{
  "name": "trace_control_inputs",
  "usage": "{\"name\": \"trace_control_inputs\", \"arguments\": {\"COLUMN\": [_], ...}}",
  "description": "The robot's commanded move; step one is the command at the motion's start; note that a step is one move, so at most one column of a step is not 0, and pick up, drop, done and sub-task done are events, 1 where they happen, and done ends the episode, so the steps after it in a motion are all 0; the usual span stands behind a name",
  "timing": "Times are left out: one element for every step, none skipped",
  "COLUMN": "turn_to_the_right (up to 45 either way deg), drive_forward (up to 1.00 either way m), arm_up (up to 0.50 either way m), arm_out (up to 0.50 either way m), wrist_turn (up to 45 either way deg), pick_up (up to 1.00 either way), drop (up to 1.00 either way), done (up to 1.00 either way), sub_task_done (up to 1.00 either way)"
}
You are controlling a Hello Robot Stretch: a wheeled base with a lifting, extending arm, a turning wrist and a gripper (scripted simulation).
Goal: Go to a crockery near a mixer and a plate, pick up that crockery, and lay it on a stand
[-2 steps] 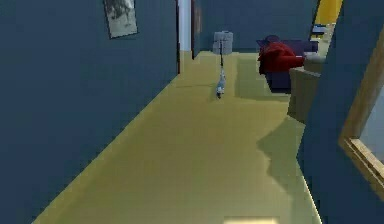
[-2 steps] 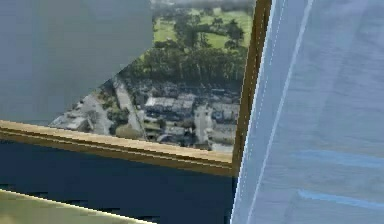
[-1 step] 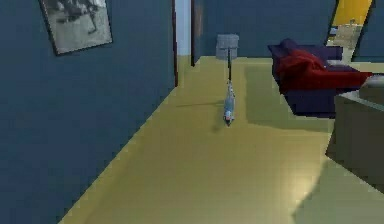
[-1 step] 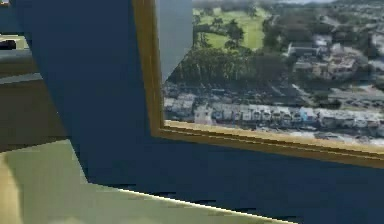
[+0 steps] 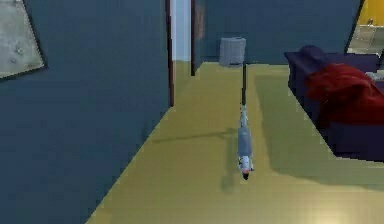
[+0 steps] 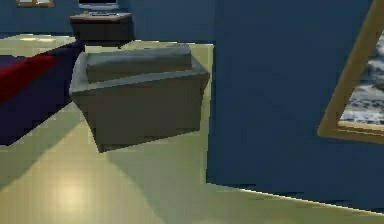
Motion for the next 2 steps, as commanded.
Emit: {"name": "trace_control_inputs", "arguments": {"turn_to_the_right": [0.0,0.0], "drive_forward": [1.00,1.00], "arm_up": [0.00,0.00], "arm_out": [0.00,0.00], "wrist_turn": [0.0,0.0], "pick_up": [0.00,0.00], "drop": [0.00,0.00], "done": [0.00,0.00], "sub_task_done": [0.00,0.00]}}
